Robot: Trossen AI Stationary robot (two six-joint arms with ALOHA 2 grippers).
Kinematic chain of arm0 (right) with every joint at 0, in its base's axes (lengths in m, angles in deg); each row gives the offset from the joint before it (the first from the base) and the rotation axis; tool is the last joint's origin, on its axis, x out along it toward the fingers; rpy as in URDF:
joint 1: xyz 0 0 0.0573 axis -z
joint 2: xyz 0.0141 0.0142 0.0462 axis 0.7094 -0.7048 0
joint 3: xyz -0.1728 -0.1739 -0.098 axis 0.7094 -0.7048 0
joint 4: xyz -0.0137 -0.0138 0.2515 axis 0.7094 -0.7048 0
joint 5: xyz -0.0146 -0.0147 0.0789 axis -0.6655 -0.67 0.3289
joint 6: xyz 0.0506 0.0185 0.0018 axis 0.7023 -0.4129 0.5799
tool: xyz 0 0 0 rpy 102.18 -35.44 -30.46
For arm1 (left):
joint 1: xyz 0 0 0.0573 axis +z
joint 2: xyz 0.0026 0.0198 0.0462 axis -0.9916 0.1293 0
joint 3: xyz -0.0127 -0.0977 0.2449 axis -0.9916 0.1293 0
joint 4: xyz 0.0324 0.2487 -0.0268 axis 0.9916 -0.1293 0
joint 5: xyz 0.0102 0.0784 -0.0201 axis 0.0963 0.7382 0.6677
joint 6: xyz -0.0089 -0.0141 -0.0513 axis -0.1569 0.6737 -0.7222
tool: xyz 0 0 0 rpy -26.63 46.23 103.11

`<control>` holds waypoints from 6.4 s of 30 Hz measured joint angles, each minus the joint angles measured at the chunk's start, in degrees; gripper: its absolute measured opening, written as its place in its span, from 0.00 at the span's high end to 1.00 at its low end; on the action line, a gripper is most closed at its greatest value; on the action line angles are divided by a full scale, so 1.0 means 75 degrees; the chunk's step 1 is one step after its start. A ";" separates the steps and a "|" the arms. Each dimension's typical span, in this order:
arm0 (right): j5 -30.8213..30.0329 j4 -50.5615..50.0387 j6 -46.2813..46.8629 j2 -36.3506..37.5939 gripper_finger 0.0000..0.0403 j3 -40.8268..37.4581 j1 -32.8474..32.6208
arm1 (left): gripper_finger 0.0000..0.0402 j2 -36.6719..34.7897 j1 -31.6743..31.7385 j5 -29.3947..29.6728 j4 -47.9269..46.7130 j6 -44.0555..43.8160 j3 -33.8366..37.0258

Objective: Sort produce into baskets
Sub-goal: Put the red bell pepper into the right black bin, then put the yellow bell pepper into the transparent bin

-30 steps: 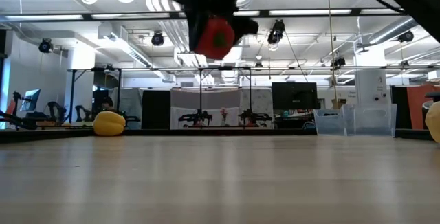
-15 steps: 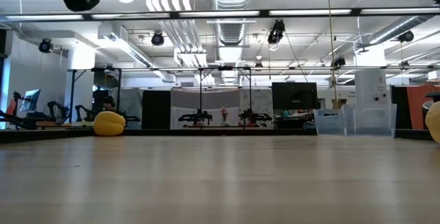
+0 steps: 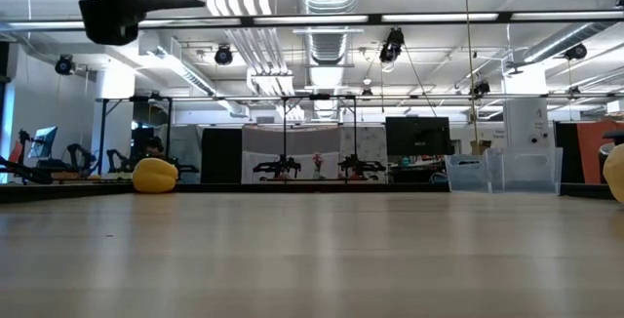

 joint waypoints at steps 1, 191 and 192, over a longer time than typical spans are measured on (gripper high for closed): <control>-0.0119 -0.0002 0.0251 0.0000 0.22 -0.0094 -0.0209 | 0.19 0.0122 0.0000 0.0000 0.0112 0.0007 0.0000; 0.1451 0.5454 -0.2552 0.4709 0.30 -1.0199 1.1703 | 0.13 0.0665 1.1132 -0.6257 -0.4541 0.5410 -0.2337; 0.1426 0.5692 -0.2718 0.4709 0.30 -1.0313 1.1841 | 0.13 0.0915 1.1327 -0.6158 -0.4673 0.5492 -0.2561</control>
